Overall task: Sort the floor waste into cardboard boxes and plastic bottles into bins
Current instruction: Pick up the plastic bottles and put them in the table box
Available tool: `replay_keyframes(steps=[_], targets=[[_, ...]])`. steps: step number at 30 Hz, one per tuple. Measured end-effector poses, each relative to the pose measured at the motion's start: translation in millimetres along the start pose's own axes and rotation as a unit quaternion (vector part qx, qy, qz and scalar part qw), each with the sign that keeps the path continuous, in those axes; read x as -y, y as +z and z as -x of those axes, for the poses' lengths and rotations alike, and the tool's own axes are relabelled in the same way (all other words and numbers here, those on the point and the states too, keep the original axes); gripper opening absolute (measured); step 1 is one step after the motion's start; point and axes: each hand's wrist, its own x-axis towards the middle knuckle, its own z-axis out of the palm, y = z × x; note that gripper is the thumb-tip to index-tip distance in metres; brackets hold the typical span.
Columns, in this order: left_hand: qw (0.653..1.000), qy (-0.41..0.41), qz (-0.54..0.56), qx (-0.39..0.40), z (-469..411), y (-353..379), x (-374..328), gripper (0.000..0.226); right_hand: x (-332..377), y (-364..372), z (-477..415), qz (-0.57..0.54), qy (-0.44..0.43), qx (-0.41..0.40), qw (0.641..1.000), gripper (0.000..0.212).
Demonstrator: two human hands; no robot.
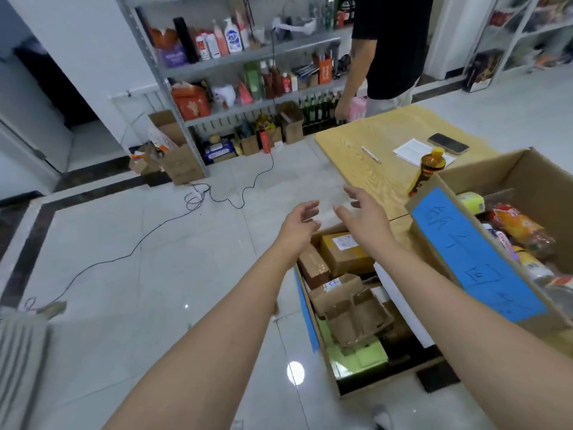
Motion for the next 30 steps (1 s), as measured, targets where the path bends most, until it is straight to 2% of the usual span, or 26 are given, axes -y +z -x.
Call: replay_keyframes(steps=[7, 11, 23, 30], targets=[[0.998, -0.037, 0.032, -0.040, 15.7, -153.9, 65.9, 0.045, 67.6, 133.7, 43.8, 0.032, 0.016, 0.054, 0.998, 0.054], [0.994, -0.077, 0.047, -0.058, 21.3, -215.9, 107.0, 0.047, 84.7, 188.0, 67.1, 0.057, 0.046, 0.073, 0.995, 0.054], [0.975, -0.165, 0.109, -0.105, 10.1, -303.1, 177.1, 0.045, 102.3, 278.4, 45.4, 0.110, 0.082, 0.160, 0.978, 0.057], [0.956, -0.214, 0.115, -0.165, -9.9, -330.3, 208.6, 0.045, 55.3, 341.9, 9.6, 0.127, 0.137, 0.292, 0.938, 0.062]])
